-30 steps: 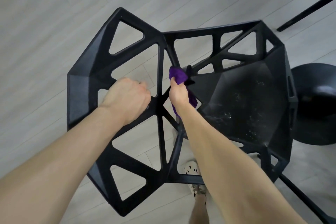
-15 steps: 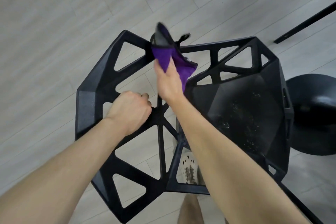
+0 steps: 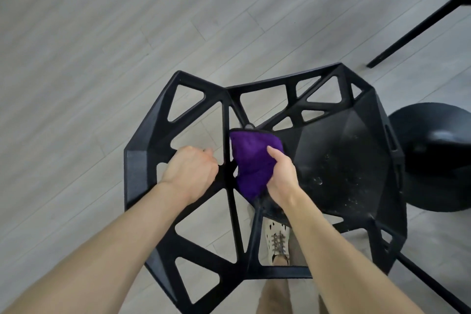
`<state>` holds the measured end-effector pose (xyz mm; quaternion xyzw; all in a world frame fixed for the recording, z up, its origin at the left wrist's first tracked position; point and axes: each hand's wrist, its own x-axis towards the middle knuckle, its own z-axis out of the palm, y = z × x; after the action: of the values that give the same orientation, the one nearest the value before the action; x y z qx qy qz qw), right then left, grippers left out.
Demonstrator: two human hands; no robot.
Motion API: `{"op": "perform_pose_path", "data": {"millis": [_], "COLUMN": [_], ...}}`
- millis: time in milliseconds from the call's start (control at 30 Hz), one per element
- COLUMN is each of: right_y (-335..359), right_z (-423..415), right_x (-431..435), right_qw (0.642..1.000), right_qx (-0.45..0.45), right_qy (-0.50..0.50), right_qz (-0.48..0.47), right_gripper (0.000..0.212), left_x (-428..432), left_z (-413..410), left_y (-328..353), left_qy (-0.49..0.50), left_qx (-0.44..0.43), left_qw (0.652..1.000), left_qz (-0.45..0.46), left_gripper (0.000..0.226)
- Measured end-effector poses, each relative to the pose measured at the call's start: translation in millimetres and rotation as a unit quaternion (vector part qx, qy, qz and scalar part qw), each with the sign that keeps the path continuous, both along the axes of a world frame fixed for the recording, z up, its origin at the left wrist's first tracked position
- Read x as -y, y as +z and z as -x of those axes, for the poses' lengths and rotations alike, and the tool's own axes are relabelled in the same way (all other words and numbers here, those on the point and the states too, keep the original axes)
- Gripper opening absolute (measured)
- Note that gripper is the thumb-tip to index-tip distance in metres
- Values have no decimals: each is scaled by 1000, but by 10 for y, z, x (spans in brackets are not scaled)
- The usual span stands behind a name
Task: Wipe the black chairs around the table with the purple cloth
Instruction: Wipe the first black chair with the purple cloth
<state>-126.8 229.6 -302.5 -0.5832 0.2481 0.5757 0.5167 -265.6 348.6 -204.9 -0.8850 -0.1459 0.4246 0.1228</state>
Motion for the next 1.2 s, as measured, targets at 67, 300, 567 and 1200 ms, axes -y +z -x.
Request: {"op": "perform_pose_path", "data": {"millis": [67,300,567,1200], "right_y": [91,637,803,709], "right_z": [-113,-9,191,-296], "right_x": [15,-881,-1079,-309], "right_qw": [1000,922,907,955], "right_qx": [22,329,310,208], "right_qy": [-10,149,218,195], "right_qz": [1,-141,-184,-81], "right_gripper": [44,36,40,31], "left_x": [1,6,23,16], "left_z": [-1,-50,-30,-28], "left_y": [-3,62,5,-32], "left_qy": [2,13,-11,-10], "left_qx": [0,-1,19,28], "left_qw": [1000,1000,1000,999], "left_qz": [-4,0,-5,-21], "left_gripper": [14,18,24,19]}}
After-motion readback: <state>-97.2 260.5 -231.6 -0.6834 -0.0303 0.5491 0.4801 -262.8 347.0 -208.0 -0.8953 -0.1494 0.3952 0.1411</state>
